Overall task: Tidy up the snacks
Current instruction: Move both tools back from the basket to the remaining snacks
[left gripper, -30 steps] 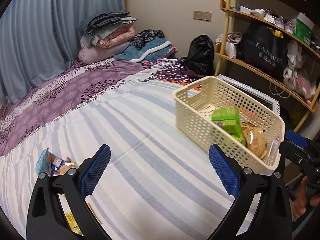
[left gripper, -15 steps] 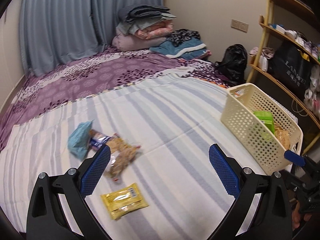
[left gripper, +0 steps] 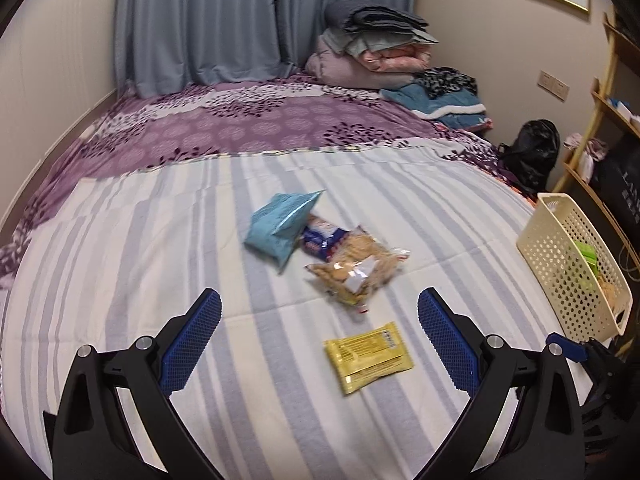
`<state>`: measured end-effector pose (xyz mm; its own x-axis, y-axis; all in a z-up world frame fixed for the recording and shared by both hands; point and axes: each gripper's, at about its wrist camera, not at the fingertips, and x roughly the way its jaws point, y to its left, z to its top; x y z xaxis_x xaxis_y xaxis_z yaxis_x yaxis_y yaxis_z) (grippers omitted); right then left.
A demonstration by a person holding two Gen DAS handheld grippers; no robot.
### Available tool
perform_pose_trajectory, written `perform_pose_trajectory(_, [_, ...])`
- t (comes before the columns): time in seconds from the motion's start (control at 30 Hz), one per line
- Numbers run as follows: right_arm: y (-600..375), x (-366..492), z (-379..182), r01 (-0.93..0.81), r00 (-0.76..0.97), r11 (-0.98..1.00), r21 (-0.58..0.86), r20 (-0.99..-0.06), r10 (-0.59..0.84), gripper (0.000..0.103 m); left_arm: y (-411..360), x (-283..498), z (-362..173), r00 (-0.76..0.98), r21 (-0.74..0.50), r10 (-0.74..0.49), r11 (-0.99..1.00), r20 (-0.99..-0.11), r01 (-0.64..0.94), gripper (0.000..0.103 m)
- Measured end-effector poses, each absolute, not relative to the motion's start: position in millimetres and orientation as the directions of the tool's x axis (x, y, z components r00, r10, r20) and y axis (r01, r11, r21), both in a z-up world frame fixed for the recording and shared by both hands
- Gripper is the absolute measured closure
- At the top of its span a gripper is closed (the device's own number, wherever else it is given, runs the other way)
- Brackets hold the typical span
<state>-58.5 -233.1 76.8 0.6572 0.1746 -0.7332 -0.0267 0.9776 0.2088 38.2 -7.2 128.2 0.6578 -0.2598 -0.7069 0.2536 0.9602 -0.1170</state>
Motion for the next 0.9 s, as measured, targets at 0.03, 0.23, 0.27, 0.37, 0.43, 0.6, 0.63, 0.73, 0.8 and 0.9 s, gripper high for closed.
perform_pose_trajectory(0.03, [-228,-54,75,-0.040,0.650,0.979,0.202,-0.738,0.179,0.007,-2,38,127,0.659,-0.120,-0.255,0.962,-0.708,0.244,0.003])
perform_pose_trajectory(0.23, [-205,-27,58,-0.094,0.599,0.983,0.158,-0.779,0.183,0.007,24,36,120,0.657,-0.134,-0.239,0.969,-0.715,0.207,0.003])
perform_pose_trajectory(0.27, [-201,-25,55,-0.104,0.591,0.983,0.151,-0.786,0.183,0.007,26,36,119,0.656,-0.137,-0.239,0.969,-0.716,0.203,0.003])
perform_pose_trajectory(0.37, [-187,-17,45,-0.131,0.564,0.985,0.113,-0.809,0.168,0.007,34,37,115,0.650,-0.150,-0.239,0.970,-0.721,0.191,0.003])
perform_pose_trajectory(0.43, [-180,-12,38,-0.147,0.547,0.985,0.092,-0.822,0.159,0.007,40,38,111,0.645,-0.158,-0.239,0.971,-0.725,0.182,0.003])
perform_pose_trajectory(0.6, [-165,2,22,-0.171,0.518,0.985,0.021,-0.849,0.108,0.007,51,42,104,0.637,-0.175,-0.236,0.972,-0.734,0.159,0.003])
perform_pose_trajectory(0.63, [-163,4,21,-0.168,0.517,0.986,0.005,-0.851,0.093,0.007,53,42,103,0.636,-0.177,-0.236,0.972,-0.735,0.156,0.003])
perform_pose_trajectory(0.73, [-166,13,17,-0.150,0.513,0.988,-0.025,-0.857,0.056,0.007,58,44,100,0.634,-0.183,-0.232,0.973,-0.737,0.143,0.003])
perform_pose_trajectory(0.8, [-168,19,15,-0.134,0.513,0.990,-0.032,-0.857,0.041,0.007,62,46,99,0.633,-0.187,-0.229,0.973,-0.740,0.134,0.003])
perform_pose_trajectory(0.9, [-171,28,15,-0.121,0.516,0.992,-0.045,-0.856,0.024,0.007,66,49,95,0.627,-0.199,-0.229,0.973,-0.745,0.120,0.003])
